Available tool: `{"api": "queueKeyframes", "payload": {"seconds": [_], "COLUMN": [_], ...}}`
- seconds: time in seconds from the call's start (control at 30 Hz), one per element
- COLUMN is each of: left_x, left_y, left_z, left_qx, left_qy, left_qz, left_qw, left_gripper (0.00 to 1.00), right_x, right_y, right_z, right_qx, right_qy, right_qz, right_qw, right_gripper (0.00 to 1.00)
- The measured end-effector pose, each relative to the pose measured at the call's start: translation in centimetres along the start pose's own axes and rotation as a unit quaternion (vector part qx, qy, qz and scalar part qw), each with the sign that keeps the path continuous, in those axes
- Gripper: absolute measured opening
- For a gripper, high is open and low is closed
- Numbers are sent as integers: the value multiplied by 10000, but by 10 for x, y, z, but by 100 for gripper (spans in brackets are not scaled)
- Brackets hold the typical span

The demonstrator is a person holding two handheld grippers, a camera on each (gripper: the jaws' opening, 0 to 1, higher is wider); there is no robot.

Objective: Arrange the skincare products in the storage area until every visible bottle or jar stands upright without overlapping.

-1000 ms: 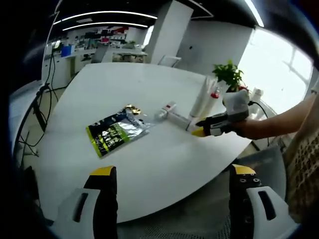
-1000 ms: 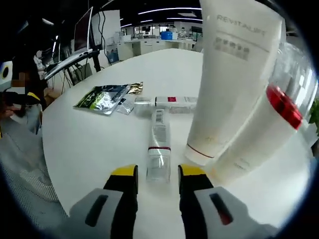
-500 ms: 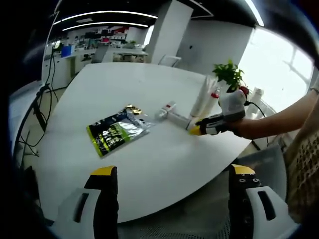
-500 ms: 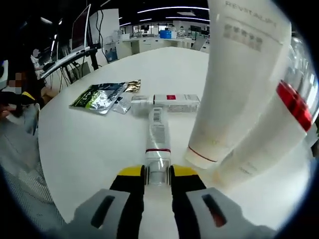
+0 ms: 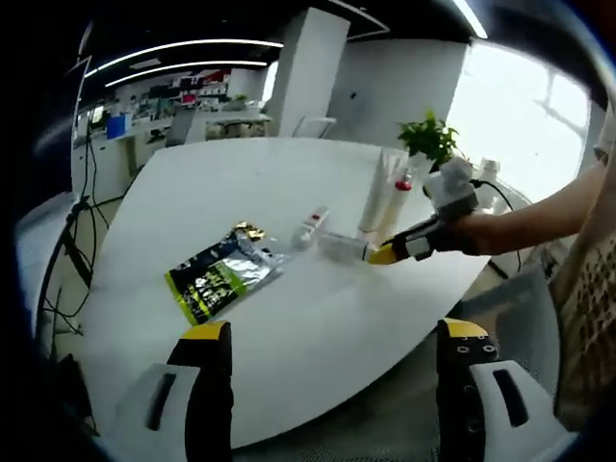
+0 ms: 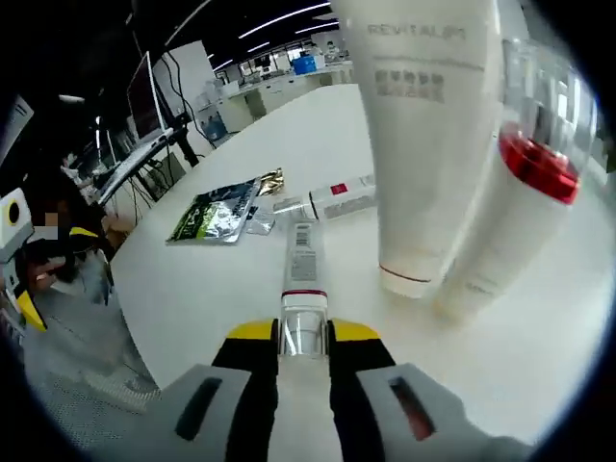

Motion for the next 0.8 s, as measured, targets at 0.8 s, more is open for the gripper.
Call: {"api": "queueKeyframes", "payload": {"seconds": [0.8], "left_x": [-45], "left_y": [64], "left_z": [41], "left_qx": [-762], "left_qy": [-1414], "left_qz": [2778], "left_qw": [9471], "left_gripper": [68], "right_x": [74], "right_y": [28], "right_z": [-121], "right_qx": [1595], "right_qy": [1885], "right_qz": [161], "right_qw": [9689], "right_gripper": [18]}}
Point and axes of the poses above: the point that each gripper's makers call its tool centre point, and the gripper's own axes: z roughly forward along the fingers, x roughly to its left, y roughly out of its top, the point moved 10 cm from there along -z, roughly backward along the fingers, and after that the axes turned 9 degrees about z, right-handed, at the moved point
